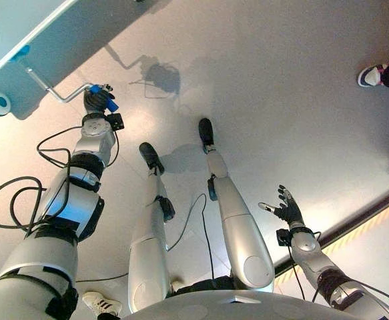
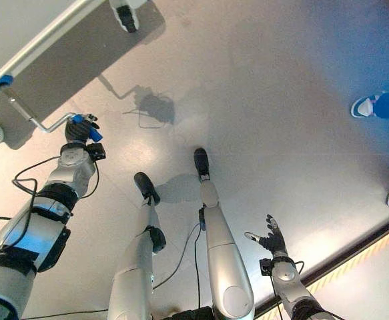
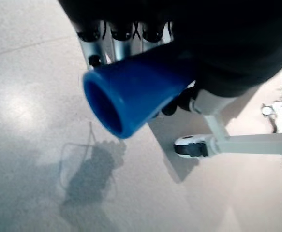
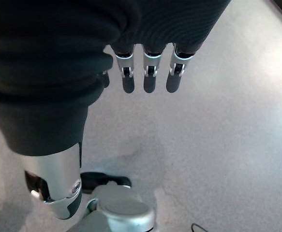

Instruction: Raise the hospital bed

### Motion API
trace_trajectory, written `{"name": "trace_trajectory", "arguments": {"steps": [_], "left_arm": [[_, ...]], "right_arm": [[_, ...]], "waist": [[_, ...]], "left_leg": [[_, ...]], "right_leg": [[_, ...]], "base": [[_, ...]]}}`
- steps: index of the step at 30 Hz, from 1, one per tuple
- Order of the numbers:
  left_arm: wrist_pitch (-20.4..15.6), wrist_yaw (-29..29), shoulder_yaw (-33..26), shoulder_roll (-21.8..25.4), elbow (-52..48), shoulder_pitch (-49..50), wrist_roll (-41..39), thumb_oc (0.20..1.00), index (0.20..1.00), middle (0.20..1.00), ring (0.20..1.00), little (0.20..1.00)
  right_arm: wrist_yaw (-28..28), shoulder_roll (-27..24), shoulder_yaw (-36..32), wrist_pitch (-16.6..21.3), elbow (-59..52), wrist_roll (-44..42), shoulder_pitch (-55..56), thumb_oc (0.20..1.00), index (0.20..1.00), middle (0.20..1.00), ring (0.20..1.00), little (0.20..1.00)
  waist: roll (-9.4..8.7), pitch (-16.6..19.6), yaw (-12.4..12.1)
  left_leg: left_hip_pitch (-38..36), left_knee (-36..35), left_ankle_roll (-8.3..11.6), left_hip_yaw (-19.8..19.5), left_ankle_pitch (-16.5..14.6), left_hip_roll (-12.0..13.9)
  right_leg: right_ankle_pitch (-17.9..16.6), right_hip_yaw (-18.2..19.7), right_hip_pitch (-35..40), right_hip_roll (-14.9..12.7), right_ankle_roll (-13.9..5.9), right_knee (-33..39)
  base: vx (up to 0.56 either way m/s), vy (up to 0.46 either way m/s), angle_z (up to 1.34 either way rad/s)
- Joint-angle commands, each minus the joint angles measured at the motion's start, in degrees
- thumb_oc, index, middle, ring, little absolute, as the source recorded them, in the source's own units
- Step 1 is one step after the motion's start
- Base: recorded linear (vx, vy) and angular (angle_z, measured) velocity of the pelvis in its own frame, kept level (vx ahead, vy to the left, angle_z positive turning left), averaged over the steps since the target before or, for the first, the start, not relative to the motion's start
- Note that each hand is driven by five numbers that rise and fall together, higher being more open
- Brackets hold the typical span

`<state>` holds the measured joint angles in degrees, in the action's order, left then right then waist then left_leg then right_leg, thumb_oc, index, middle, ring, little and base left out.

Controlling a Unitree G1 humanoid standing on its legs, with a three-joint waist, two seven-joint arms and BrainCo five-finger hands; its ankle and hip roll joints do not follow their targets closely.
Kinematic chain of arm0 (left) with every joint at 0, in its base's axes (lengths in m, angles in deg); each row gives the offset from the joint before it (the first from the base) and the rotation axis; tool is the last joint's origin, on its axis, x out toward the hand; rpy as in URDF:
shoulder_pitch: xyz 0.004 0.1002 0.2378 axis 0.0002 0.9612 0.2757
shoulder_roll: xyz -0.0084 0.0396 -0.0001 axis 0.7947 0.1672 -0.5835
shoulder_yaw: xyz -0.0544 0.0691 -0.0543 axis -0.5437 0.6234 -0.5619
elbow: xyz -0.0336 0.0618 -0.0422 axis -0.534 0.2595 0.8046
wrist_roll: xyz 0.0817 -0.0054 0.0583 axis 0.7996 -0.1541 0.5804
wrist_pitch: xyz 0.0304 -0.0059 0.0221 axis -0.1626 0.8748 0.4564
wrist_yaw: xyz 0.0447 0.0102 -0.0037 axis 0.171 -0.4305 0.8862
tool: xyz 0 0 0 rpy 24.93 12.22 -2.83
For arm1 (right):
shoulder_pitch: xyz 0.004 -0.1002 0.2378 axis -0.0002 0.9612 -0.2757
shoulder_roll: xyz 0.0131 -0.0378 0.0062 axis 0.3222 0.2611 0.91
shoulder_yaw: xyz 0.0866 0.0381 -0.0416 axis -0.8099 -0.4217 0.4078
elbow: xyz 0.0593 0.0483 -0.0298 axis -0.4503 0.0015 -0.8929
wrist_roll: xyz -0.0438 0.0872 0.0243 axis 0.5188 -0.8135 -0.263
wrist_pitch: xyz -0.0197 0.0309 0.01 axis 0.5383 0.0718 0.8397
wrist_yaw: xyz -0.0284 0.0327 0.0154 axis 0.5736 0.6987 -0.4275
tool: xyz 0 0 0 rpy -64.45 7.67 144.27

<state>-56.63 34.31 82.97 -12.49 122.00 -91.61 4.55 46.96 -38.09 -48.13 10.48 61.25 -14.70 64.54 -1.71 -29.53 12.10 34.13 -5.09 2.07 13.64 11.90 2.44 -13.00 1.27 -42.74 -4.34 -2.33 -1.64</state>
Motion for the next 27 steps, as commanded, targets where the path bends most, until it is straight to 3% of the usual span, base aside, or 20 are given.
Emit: {"name": "trace_trajectory", "arguments": {"steps": [1,15,27], "left_arm": [[-7.7,-2.2,-0.3,-0.6,-7.7,-6.0,1.3,0.2,0.2,0.2,0.2,0.2],[-10.1,-2.5,-2.6,4.3,-22.8,6.0,-0.2,0.2,0.2,0.2,0.2,0.2],[-10.5,-2.5,-5.8,8.1,-25.6,11.8,-1.1,0.2,0.2,0.2,0.2,0.2]], "right_arm": [[0.1,-2.7,-2.0,-1.0,0.2,0.7,3.5,1.0,1.0,1.0,1.0,1.0],[-0.2,-1.5,-5.0,-3.4,4.4,1.0,2.7,1.0,1.0,1.0,1.0,1.0],[-0.4,-1.1,-6.5,-4.2,6.6,1.1,2.9,1.0,1.0,1.0,1.0,1.0]], "waist": [[3.95,-0.3,1.1],[3.84,-0.3,-3.7],[2.5,-0.3,-6.7]], "left_leg": [[-7.1,0.1,1.81,-2.8,-3.7,-0.3],[-10.8,0.1,0.78,-7.9,-3.7,-2.5],[-10.5,0.1,0.32,-10.9,-3.5,-3.7]], "right_leg": [[3.3,-1.3,1.8,1.5,-4.12,-4.4],[4.6,-5.9,9.5,-2.0,-4.6,-4.6],[5.2,-9.0,12.3,-4.1,-5.13,-3.7]], "base": [[0.01,0.036,0.14],[0.01,0.032,0.21],[0.0,0.047,0.22]]}}
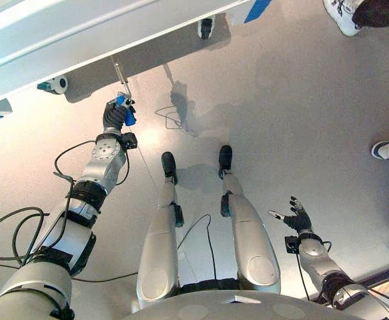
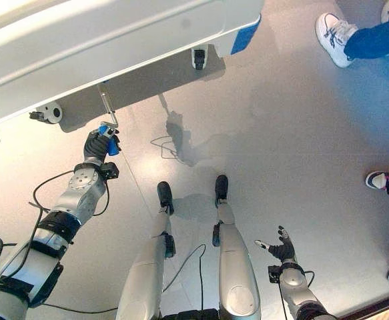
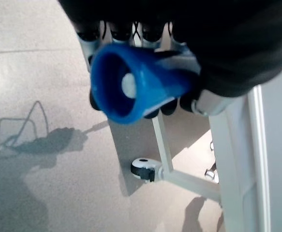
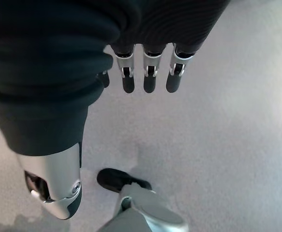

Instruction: Raise the hospital bed

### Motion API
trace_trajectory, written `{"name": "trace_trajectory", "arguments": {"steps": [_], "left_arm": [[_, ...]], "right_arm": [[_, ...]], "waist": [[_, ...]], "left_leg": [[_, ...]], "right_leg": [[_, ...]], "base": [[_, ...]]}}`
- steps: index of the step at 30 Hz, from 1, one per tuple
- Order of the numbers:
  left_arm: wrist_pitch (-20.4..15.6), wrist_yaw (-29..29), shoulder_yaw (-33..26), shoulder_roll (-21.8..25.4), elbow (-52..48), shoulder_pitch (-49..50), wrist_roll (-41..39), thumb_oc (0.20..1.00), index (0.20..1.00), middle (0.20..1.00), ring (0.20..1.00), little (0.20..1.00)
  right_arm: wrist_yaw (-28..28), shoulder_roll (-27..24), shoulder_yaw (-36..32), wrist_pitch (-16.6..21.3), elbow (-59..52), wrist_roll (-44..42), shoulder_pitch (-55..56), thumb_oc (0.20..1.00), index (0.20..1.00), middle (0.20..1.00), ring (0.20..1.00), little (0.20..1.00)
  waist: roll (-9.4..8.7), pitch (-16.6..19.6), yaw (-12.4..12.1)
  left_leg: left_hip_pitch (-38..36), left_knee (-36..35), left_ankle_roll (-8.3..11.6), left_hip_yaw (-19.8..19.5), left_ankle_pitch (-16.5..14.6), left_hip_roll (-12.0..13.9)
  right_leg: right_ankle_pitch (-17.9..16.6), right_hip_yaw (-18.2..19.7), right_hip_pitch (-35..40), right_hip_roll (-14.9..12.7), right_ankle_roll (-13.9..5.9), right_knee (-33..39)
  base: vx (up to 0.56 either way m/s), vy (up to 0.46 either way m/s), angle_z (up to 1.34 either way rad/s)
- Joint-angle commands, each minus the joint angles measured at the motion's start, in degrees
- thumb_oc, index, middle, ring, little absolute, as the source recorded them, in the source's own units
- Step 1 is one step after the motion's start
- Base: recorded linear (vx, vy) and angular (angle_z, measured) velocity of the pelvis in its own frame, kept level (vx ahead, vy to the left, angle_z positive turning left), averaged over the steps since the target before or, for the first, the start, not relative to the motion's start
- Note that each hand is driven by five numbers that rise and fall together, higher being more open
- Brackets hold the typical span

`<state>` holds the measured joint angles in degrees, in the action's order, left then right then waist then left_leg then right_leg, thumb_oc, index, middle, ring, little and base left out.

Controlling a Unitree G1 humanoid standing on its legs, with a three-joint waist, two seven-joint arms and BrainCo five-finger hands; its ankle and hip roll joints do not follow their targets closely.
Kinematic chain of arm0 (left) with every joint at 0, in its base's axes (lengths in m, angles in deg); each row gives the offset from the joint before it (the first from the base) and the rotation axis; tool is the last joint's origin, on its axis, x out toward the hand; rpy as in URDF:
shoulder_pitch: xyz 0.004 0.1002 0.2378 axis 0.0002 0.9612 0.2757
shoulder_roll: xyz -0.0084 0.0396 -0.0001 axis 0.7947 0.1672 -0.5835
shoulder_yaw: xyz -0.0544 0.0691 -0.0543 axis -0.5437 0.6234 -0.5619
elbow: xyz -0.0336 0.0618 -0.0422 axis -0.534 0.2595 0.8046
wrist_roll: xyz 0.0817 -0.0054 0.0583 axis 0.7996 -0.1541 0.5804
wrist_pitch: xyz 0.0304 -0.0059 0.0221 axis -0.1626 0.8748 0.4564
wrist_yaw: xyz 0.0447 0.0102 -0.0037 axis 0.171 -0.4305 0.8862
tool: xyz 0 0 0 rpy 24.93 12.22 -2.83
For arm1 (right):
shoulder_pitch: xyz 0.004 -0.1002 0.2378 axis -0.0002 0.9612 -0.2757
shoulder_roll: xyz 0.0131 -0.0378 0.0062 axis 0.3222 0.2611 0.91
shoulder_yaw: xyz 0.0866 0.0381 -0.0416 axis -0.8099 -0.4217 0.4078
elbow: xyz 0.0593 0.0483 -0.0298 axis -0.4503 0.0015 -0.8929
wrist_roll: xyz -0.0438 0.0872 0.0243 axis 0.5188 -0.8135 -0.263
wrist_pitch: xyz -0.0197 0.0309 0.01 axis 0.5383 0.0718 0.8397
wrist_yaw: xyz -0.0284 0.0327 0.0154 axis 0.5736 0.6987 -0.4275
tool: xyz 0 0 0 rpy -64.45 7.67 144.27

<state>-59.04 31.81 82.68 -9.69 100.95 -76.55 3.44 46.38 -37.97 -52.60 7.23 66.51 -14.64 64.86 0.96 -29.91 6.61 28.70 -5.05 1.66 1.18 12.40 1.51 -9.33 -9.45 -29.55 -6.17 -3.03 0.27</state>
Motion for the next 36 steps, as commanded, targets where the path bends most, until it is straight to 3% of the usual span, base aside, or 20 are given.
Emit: {"name": "trace_trajectory", "arguments": {"steps": [1,15,25,36], "left_arm": [[-8.1,0.1,-6.3,5.8,-3.8,-2.5,0.1,0.2,0.2,0.2,0.2,0.2],[-5.2,-0.3,-7.5,7.9,8.9,-3.6,1.4,0.2,0.2,0.2,0.2,0.2],[-2.1,0.9,-6.4,8.9,23.5,-10.9,4.9,0.2,0.2,0.2,0.2,0.2],[-0.5,2.4,-4.8,8.0,29.1,-16.9,8.5,0.2,0.2,0.2,0.2,0.2]], "right_arm": [[0.2,-1.1,-2.2,-1.1,1.9,0.8,2.5,1.0,1.0,1.0,1.0,1.0],[-0.2,-0.5,-1.0,-0.5,2.3,-0.2,1.7,1.0,1.0,1.0,1.0,1.0],[0.6,-0.6,2.1,1.0,-2.0,-1.5,1.7,1.0,1.0,1.0,1.0,1.0],[2.6,-1.7,4.7,2.7,-7.7,-1.2,1.8,1.0,1.0,1.0,1.0,1.0]], "waist": [[-0.5,0.1,-1.7],[-2.76,0.1,-2.8],[-4.27,0.1,-1.1],[-4.17,0.1,1.6]], "left_leg": [[-4.7,0.1,0.66,1.1,-3.9,-2.9],[-1.5,0.8,-0.01,0.3,-4.2,-3.6],[4.5,0.5,-0.11,2.0,-4.1,-3.1],[10.0,0.1,-0.04,4.5,-3.8,-2.4]], "right_leg": [[1.5,1.3,-0.7,-2.6,-4.58,-5.5],[1.7,0.6,-1.8,-3.4,-4.88,-4.9],[0.8,2.6,-8.6,-2.8,-5.11,-4.5],[-0.4,5.7,-16.4,-1.7,-5.1,-4.5]], "base": [[0.0,0.041,0.16],[0.01,0.046,0.09],[0.0,0.014,0.0],[0.02,-0.001,-0.1]]}}
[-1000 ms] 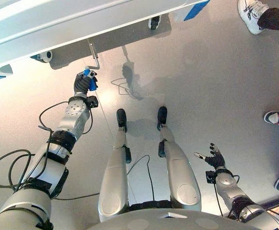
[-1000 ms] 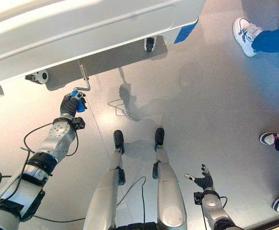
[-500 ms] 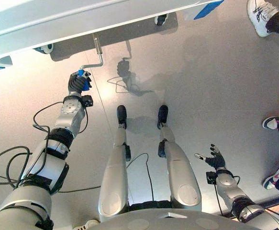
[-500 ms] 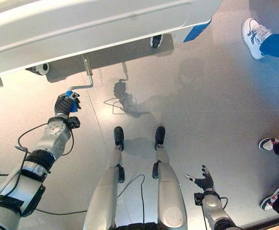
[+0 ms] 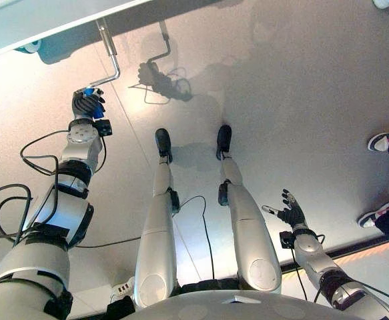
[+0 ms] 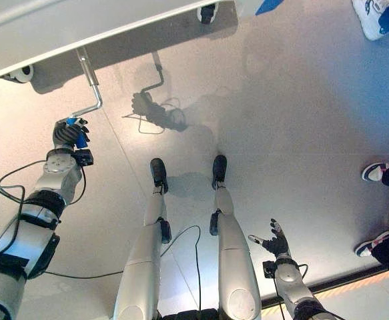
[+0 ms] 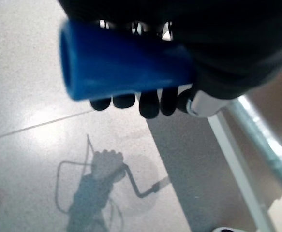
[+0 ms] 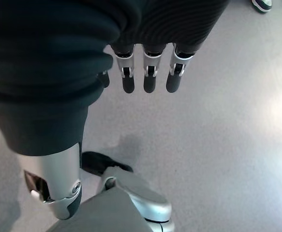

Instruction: Raise the hospital bed

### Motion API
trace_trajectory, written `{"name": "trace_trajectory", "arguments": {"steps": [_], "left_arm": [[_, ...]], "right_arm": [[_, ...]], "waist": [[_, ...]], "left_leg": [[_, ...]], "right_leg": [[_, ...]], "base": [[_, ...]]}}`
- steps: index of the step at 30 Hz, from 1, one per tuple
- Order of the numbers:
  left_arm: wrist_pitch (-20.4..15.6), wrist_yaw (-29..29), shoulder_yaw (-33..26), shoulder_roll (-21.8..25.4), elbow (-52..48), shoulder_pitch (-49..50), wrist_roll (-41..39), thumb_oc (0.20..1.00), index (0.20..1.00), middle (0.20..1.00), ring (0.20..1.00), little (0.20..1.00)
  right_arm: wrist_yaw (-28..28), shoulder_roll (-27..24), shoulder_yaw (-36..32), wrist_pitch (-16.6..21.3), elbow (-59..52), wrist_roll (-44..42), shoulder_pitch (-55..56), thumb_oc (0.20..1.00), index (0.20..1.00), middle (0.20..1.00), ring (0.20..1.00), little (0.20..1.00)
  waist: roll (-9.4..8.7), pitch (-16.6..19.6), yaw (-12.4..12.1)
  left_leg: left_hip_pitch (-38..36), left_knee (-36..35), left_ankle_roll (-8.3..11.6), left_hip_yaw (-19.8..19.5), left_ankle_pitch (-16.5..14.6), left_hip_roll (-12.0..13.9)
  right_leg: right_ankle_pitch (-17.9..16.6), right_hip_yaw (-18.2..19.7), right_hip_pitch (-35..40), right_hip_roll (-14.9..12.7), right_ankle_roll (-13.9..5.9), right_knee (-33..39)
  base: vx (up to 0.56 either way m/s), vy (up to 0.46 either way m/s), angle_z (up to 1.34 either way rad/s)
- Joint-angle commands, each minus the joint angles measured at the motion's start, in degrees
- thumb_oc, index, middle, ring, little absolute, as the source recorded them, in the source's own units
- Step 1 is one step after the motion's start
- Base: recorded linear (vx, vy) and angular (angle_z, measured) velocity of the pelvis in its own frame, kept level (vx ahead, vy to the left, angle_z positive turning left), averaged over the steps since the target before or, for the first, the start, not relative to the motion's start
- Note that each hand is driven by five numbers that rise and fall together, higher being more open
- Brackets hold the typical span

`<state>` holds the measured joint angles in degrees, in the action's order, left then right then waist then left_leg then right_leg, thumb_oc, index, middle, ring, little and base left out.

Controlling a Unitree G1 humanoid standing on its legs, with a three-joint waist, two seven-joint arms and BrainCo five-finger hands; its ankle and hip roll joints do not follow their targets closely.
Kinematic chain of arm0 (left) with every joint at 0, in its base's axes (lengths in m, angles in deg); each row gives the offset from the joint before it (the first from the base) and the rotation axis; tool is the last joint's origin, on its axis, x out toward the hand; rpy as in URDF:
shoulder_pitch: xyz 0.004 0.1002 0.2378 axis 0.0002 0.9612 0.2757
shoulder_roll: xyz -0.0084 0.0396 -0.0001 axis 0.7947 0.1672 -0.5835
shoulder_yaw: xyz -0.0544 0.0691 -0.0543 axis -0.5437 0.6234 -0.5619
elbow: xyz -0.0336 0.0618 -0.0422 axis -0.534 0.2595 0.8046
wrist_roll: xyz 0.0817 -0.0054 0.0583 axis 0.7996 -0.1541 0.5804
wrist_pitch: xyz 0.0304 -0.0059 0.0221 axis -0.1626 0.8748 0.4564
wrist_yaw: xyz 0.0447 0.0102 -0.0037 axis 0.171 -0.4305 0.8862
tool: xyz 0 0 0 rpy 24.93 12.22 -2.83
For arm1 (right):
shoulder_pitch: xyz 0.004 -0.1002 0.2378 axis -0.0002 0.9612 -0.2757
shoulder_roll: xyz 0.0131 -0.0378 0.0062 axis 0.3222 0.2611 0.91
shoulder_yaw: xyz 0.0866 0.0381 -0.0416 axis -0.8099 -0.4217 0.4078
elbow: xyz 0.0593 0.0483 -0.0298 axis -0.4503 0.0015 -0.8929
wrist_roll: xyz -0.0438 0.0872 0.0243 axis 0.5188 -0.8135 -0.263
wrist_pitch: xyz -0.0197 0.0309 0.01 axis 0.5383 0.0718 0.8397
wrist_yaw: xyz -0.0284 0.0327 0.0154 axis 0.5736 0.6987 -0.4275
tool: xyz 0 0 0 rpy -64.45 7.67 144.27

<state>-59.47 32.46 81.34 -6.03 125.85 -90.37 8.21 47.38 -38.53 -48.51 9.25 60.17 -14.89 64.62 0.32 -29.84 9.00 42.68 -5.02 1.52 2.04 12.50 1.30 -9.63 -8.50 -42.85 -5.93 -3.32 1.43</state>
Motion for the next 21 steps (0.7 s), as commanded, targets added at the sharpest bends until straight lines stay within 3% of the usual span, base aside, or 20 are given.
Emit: {"name": "trace_trajectory", "arguments": {"steps": [1,21], "left_arm": [[-0.1,1.8,-3.4,4.4,4.2,-3.1,3.7,0.2,0.2,0.2,0.2,0.2],[0.6,3.6,0.3,0.7,6.0,-11.4,7.7,0.2,0.2,0.2,0.2,0.2]], "right_arm": [[1.6,-1.1,0.6,0.7,-1.3,-1.0,2.1,1.0,1.0,1.0,1.0,1.0],[2.9,-3.4,3.3,3.0,-9.1,0.9,3.5,1.0,1.0,1.0,1.0,1.0]], "waist": [[-3.53,0.1,-0.8],[-2.33,0.1,4.6]], "left_leg": [[-4.0,0.0,0.1,3.6,-3.9,-2.2],[-2.0,0.0,1.66,10.9,-4.0,0.9]], "right_leg": [[-0.1,4.7,-3.1,-2.0,-4.81,-5.7],[-1.4,11.7,-11.3,2.5,-4.38,-7.1]], "base": [[0.0,-0.009,-0.19],[0.0,-0.023,-0.16]]}}
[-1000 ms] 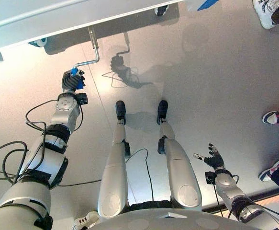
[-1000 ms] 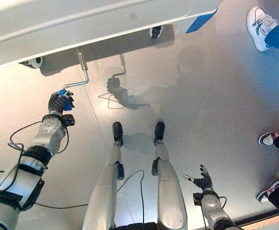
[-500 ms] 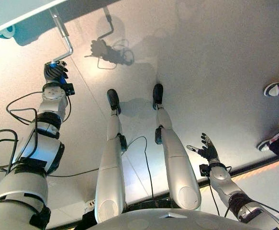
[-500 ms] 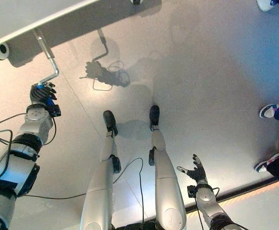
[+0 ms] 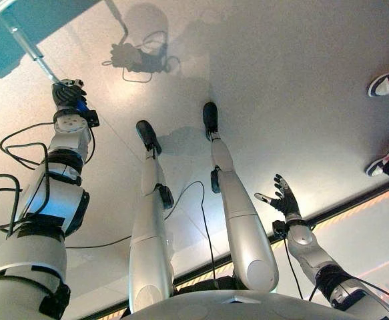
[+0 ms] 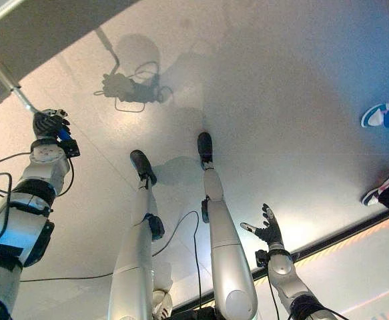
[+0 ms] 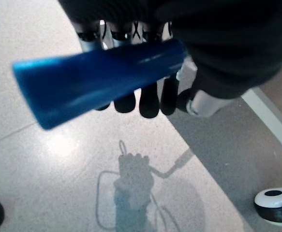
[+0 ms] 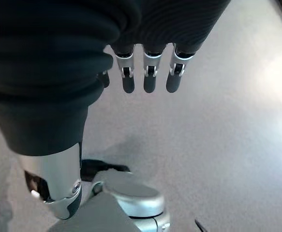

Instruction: Raise the hospital bed

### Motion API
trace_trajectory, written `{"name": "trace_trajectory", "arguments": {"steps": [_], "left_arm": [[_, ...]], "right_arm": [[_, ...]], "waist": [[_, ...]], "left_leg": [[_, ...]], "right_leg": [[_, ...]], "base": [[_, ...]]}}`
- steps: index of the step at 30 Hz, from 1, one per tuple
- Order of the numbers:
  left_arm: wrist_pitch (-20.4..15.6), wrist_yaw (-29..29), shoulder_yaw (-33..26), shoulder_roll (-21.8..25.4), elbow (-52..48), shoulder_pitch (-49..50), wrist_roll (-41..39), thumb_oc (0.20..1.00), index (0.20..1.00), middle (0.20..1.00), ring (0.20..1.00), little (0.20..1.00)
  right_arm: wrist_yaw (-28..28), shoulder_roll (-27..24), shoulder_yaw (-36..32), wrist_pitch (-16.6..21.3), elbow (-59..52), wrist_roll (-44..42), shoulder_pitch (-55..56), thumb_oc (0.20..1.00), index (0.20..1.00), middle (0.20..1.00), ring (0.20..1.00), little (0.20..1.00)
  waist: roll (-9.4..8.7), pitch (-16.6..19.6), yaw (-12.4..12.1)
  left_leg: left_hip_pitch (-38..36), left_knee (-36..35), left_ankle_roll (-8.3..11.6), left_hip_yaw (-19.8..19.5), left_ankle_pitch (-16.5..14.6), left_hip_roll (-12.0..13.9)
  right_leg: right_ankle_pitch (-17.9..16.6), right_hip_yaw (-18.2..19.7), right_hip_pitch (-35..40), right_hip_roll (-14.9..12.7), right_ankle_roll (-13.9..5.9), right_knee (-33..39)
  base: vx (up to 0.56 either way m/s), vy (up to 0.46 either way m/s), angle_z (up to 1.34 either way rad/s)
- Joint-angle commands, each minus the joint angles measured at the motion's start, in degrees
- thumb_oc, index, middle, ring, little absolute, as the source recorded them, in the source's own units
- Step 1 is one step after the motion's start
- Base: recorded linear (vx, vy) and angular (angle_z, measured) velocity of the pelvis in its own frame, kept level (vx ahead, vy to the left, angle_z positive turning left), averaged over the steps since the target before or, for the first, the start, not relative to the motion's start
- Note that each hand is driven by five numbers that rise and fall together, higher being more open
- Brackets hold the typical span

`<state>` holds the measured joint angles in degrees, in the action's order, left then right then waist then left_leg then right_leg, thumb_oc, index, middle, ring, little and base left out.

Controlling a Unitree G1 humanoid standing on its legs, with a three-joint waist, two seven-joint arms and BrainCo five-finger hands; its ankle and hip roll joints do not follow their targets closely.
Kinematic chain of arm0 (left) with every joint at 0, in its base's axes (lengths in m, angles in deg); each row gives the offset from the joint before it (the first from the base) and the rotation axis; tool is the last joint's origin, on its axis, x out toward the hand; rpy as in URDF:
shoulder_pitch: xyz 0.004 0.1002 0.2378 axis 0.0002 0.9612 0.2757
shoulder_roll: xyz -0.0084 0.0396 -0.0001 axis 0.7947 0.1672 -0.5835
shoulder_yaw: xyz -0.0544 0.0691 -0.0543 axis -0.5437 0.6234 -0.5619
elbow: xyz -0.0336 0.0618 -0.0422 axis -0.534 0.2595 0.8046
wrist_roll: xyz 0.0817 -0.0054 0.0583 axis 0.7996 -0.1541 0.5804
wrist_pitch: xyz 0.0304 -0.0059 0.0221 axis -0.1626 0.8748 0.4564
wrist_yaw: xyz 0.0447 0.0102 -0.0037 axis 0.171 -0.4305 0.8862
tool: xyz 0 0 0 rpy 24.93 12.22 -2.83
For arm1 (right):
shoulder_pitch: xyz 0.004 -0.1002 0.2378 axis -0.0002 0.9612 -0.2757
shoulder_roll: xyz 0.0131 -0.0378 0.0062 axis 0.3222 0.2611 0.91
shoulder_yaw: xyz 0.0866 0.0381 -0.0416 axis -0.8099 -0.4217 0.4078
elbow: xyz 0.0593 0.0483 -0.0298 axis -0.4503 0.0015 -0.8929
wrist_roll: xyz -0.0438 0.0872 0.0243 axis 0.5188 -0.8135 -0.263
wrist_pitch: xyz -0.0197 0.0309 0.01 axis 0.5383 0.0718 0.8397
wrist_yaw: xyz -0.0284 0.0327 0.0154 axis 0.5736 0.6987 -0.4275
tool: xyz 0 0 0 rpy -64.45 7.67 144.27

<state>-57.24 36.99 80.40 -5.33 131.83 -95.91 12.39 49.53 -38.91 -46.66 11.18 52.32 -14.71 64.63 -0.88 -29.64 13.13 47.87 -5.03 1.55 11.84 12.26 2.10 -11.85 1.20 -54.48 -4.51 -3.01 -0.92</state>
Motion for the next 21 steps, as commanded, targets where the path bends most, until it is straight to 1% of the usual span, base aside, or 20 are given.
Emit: {"name": "trace_trajectory", "arguments": {"steps": [1,2,4,6,7,10,11,12,15,20,21], "left_arm": [[-1.7,-0.8,1.4,-0.3,-0.1,-6.1,3.7,0.2,0.2,0.2,0.2,0.2],[-1.7,-0.8,1.4,-0.3,-0.1,-6.1,3.7,0.2,0.2,0.2,0.2,0.2],[-2.0,-0.7,1.5,-0.7,-0.5,-6.9,3.6,0.2,0.2,0.2,0.2,0.2],[-2.1,-0.8,1.6,-0.7,-0.6,-7.2,3.6,0.2,0.2,0.2,0.2,0.2],[-2.3,-0.9,1.8,-1.1,-0.9,-7.5,3.7,0.2,0.2,0.2,0.2,0.2],[-2.8,-1.1,1.8,-2.0,-1.8,-7.9,2.9,0.2,0.2,0.2,0.2,0.2],[-2.8,-1.1,1.9,-2.1,-1.7,-7.7,2.9,0.2,0.2,0.2,0.2,0.2],[-3.1,-1.3,1.9,-3.0,-2.6,-7.7,2.3,0.2,0.2,0.2,0.2,0.2],[-3.6,-1.8,2.0,-4.5,-3.7,-7.6,1.6,0.2,0.2,0.2,0.2,0.2],[-4.3,-2.0,2.5,-6.7,-5.5,-7.8,0.8,0.2,0.2,0.2,0.2,0.2],[-4.6,-2.3,2.6,-7.6,-6.3,-7.5,0.3,0.2,0.2,0.2,0.2,0.2]], "right_arm": [[0.7,-3.0,1.6,1.1,-1.2,0.7,3.4,1.0,1.0,1.0,1.0,1.0],[0.7,-3.0,1.6,1.1,-1.2,0.7,3.4,1.0,1.0,1.0,1.0,1.0],[0.7,-2.9,1.8,1.3,-1.0,0.6,3.2,1.0,1.0,1.0,1.0,1.0],[0.7,-2.9,1.8,1.3,-1.1,0.6,3.2,1.0,1.0,1.0,1.0,1.0],[0.5,-2.8,1.9,1.4,-1.1,0.7,3.3,1.0,1.0,1.0,1.0,1.0],[0.4,-2.7,1.9,1.6,-1.1,0.7,3.7,1.0,1.0,1.0,1.0,1.0],[0.4,-2.7,2.0,1.5,-1.0,0.7,3.9,1.0,1.0,1.0,1.0,1.0],[0.2,-2.7,1.9,1.4,-0.6,0.8,4.2,1.0,1.0,1.0,1.0,1.0],[0.1,-2.8,1.6,1.3,0.1,1.1,4.6,1.0,1.0,1.0,1.0,1.0],[0.1,-3.0,1.3,1.2,1.0,1.6,4.4,1.0,1.0,1.0,1.0,1.0],[0.0,-3.1,1.2,1.2,1.5,1.7,4.4,1.0,1.0,1.0,1.0,1.0]], "waist": [[-1.12,-0.1,0.8],[-1.15,-0.1,0.7],[-1.15,-0.1,1.6],[-1.23,-0.1,1.8],[-1.35,-0.1,2.4],[-1.53,-0.1,3.1],[-1.31,-0.1,2.8],[-1.32,-0.1,3.2],[-0.94,-0.1,3.8],[-0.13,-0.1,4.1],[0.46,-0.1,4.1]], "left_leg": [[-7.3,0.0,1.77,1.6,-3.8,0.3],[-7.3,0.0,1.77,1.6,-3.8,0.3],[-7.9,0.0,2.2,2.8,-3.9,0.9],[-8.2,0.0,2.29,3.3,-3.9,1.1],[-8.4,0.0,2.52,4.1,-3.8,1.6],[-9.2,0.0,2.86,5.1,-3.8,2.2],[-10.4,0.0,3.07,4.2,-5.6,2.2],[-11.3,0.0,3.2,4.7,-5.7,2.5],[-12.6,0.0,3.52,5.1,-5.7,2.9],[-14.4,0.0,3.72,5.0,-5.6,3.0],[-15.5,0.0,3.75,4.8,-5.7,2.9]], "right_leg": [[0.8,2.3,0.2,1.4,-4.68,-4.7],[0.8,2.4,0.2,1.4,-4.68,-4.8],[0.6,3.3,-0.2,2.4,-4.9,-4.8],[0.6,3.7,-0.1,2.6,-4.99,-4.7],[0.2,4.2,-0.4,3.2,-5.09,-4.5],[0.3,4.8,-0.1,4.0,-5.28,-4.5],[2.1,4.9,1.2,4.0,-5.7,-4.5],[2.3,5.0,1.8,4.5,-5.74,-4.7],[2.3,5.1,3.0,4.8,-5.68,-4.4],[2.6,5.1,4.7,5.0,-5.4,-4.4],[2.9,5.0,5.9,5.0,-5.23,-4.5]], "base": [[0.0,-0.017,-0.14],[0.01,-0.041,-0.17],[0.0,-0.041,-0.18],[0.0,-0.029,-0.13],[0.01,-0.049,-0.14],[0.04,-0.041,-0.18],[0.1,-0.05,-0.28],[0.08,-0.021,-0.21],[0.01,-0.075,-0.12],[0.01,-0.039,-0.04],[0.0,-0.026,0.04]]}}
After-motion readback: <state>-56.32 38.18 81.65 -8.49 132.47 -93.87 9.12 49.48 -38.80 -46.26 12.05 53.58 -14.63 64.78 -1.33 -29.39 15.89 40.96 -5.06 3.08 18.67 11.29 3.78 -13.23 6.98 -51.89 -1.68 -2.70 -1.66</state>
